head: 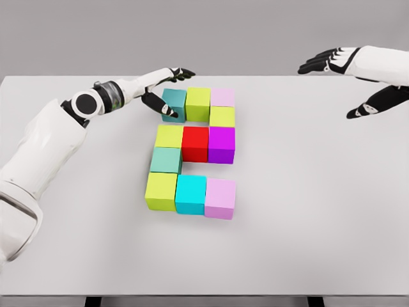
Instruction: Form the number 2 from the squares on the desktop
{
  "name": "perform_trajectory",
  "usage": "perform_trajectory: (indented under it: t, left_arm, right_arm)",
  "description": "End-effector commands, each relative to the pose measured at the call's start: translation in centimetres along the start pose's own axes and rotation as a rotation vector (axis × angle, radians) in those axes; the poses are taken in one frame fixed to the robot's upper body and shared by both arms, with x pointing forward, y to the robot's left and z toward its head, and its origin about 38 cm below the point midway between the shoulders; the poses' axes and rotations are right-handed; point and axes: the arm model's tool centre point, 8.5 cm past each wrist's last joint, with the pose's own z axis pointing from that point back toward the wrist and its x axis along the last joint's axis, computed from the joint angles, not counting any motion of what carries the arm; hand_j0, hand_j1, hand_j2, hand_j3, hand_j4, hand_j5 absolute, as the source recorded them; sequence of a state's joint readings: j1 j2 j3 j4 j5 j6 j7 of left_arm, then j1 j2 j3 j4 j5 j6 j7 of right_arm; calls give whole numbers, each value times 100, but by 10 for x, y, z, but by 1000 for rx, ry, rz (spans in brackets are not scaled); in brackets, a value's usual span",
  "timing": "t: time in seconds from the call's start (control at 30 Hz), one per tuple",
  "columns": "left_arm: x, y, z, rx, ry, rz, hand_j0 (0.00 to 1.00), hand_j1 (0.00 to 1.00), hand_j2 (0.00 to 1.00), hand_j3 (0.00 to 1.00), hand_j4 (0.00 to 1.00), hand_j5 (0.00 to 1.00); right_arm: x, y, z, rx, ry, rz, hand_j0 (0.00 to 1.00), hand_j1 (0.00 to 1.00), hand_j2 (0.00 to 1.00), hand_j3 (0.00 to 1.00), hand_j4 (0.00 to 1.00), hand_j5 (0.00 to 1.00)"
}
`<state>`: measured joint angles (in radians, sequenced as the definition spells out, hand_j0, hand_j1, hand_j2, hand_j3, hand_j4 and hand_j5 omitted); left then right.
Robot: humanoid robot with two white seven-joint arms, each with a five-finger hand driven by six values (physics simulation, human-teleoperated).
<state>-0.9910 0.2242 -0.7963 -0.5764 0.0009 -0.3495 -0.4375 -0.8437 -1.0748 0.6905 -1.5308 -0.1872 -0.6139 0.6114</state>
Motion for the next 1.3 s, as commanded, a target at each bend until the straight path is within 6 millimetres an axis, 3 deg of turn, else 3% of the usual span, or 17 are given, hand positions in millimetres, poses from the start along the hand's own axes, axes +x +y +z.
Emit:
perform_trajectory:
  t: [0.0, 0.23, 0.4, 0.6, 0.67, 0.8, 1.27]
  left_arm:
    - [0, -1, -2, -3, 19, -1, 94, 94, 94, 94, 94, 94]
    - [-1, 2, -5, 37, 39, -13, 92, 92, 92, 92, 92, 92]
    - [1, 0, -8, 32, 38, -18, 92, 92, 92, 92, 92, 92]
    - [2, -1, -8, 30, 36, -22, 92, 92, 92, 92, 92, 92]
    - [2, -1, -8, 30, 36, -22, 92, 92, 92, 92, 92, 92]
    - [2, -1, -9, 29, 37, -21, 92, 92, 92, 92, 92, 92]
    - [2, 0, -8, 30, 39, -23, 92, 92, 92, 92, 92, 92]
  right_arm:
    - [5, -2, -2, -5, -16, 3, 100, 100, 100, 100, 100, 100]
    - [20, -4, -1, 16, -41, 36, 100, 100, 100, 100, 100, 100]
    - [42, -6, -8, 32, -101, 74, 100, 100, 100, 100, 100, 100]
    - [45, -7, -9, 34, -109, 81, 100, 100, 100, 100, 100, 100]
    - [45, -9, 2, 50, -81, 95, 100, 100, 100, 100, 100, 100]
    - [48, -9, 6, 62, -77, 101, 100, 100, 100, 100, 100, 100]
    - [51, 3, 2, 81, -95, 81, 100, 100, 100, 100, 100, 100]
